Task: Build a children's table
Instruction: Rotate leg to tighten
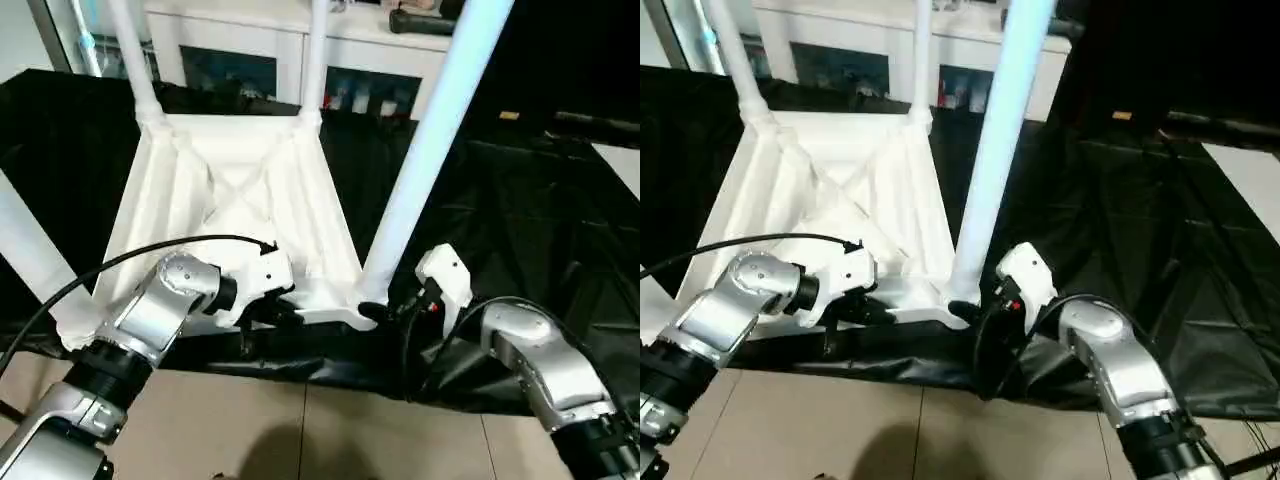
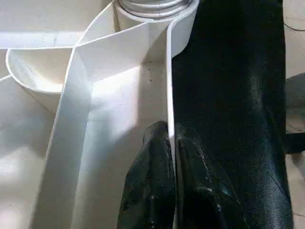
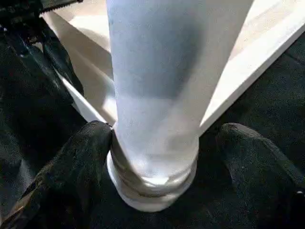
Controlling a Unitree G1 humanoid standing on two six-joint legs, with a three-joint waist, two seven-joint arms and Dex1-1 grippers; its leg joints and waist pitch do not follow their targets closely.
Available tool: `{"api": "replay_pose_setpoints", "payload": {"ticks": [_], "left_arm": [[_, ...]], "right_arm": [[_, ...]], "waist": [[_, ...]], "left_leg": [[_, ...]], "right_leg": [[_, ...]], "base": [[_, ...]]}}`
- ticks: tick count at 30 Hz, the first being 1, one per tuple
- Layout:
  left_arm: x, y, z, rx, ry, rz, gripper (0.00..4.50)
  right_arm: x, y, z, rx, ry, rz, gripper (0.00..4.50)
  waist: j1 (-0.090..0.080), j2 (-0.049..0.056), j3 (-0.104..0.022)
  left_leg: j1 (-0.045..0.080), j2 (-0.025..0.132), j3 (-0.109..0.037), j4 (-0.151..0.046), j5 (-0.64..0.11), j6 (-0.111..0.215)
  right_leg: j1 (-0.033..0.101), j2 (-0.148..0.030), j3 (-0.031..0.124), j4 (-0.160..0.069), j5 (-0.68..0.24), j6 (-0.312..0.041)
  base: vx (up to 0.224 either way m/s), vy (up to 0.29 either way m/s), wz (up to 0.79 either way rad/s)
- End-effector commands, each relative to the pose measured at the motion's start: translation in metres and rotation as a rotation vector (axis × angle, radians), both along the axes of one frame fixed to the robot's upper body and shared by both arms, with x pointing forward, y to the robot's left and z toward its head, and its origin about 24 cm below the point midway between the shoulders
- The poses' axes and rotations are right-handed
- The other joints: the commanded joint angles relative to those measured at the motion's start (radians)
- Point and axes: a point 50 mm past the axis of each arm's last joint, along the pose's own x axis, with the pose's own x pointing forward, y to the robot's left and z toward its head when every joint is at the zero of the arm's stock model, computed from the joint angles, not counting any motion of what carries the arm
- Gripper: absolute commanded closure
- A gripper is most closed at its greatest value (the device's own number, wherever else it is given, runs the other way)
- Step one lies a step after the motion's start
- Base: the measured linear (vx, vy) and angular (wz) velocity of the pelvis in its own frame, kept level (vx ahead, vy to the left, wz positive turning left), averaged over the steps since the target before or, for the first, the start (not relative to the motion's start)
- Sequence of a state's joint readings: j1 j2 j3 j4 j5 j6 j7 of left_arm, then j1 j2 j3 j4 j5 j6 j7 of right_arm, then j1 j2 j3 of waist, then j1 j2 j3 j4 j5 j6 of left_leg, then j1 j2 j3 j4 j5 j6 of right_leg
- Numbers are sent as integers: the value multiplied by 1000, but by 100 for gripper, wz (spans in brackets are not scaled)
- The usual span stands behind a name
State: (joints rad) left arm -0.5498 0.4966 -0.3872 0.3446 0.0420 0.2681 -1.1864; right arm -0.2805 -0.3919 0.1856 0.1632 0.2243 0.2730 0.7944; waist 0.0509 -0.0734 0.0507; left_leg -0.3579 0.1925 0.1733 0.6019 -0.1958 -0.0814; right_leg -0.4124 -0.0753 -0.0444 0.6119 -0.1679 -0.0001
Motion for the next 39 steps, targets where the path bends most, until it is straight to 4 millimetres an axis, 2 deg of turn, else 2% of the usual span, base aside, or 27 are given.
{"api": "replay_pose_setpoints", "payload": {"ticks": [1, 8, 10, 13, 14, 17, 23, 25, 27, 31, 35, 37, 38, 39], "left_arm": [[-4, -7, -2, -16, 6, -26, 448], [-4, -6, -2, -13, 4, -23, 450], [-3, -6, -2, -11, 3, -23, 450], [-3, -5, -2, -8, 3, -20, 450], [-3, -5, -2, -8, 3, -20, 450], [-2, -4, -2, -6, 5, -18, 450], [-2, -4, -3, -19, 7, 6, 450], [3, -6, -2, -43, -14, 49, 450], [8, -11, 0, -71, -29, 93, 450], [18, -24, 4, -105, -60, 176, 450], [24, -39, 7, -120, -77, 220, 450], [30, -50, 10, -130, -93, 275, 450], [35, -56, 12, -132, -103, 339, 450], [44, -65, 14, -126, -123, 444, 450]], "right_arm": [[3, 0, 3, 4, -17, 9, 79], [5, 2, 1, 13, -17, 20, 125], [5, 3, 0, 13, -16, 21, 155], [5, 2, -1, 11, -16, 25, 170], [5, 2, -1, 11, -16, 26, 194], [4, 2, -2, 6, -15, 32, 198], [5, 0, -8, -22, -9, -5, 228], [11, -3, -11, -36, -12, -101, 233], [15, -4, -13, -20, -6, -178, 237], [21, 4, -15, 9, 7, -301, 239], [29, 14, -15, 52, 36, -431, 242], [34, 20, -17, 76, 68, -533, 244], [38, 21, -18, 77, 81, -620, 244], [44, 22, -21, 107, 130, -771, 245]], "waist": [[-1, -3, -63], [-1, -2, -63], [-1, -1, -63], [-1, -1, -62], [-1, -1, -62], [-2, 3, -63], [-3, 1, -63], [-4, 2, -61], [-9, 0, -58], [-15, -2, -58], [-18, -1, -60], [-20, 2, -61], [-24, 0, -63], [-22, 1, -65]], "left_leg": [[2, 32, -1, -71, -146, 38], [3, 32, -1, -72, -157, 35], [3, 32, -1, -72, -154, 33], [3, 32, -1, -73, -164, 32], [3, 32, -2, -73, -167, 31], [3, 33, -2, -73, -166, 29], [3, 32, -2, -74, -178, 25], [4, 32, -2, -75, -186, 21], [3, 29, -3, -77, -218, 4], [6, 27, -6, -77, -236, -7], [1, 27, -6, -78, -225, -4], [7, 27, -5, -77, -223, -12], [2, 25, -6, -78, -213, -18], [7, 24, -4, -75, -207, -22]], "right_leg": [[51, -55, 38, -60, -195, -210], [51, -55, 38, -61, -208, -210], [51, -55, 38, -60, -201, -210], [51, -56, 38, -63, -218, -206], [51, -56, 38, -64, -226, -204], [51, -55, 38, -62, -212, -206], [50, -54, 38, -64, -221, -206], [48, -54, 38, -66, -235, -205], [47, -55, 37, -73, -304, -186], [43, -55, 37, -81, -373, -160], [43, -55, 37, -81, -365, -149], [37, -54, 38, -80, -346, -156], [42, -53, 36, -77, -334, -158], [40, -51, 37, -78, -311, -160]], "base": [[0, 0, 0], [0, 0, 0], [0, 0, 0], [0, 0, 0], [0, 0, 0], [0, 0, 0], [0, 0, 0], [0, 0, 0], [0, 0, 0], [0, 0, 0], [0, 0, 0], [0, 0, 0], [0, 0, 0], [0, 0, 0]]}}
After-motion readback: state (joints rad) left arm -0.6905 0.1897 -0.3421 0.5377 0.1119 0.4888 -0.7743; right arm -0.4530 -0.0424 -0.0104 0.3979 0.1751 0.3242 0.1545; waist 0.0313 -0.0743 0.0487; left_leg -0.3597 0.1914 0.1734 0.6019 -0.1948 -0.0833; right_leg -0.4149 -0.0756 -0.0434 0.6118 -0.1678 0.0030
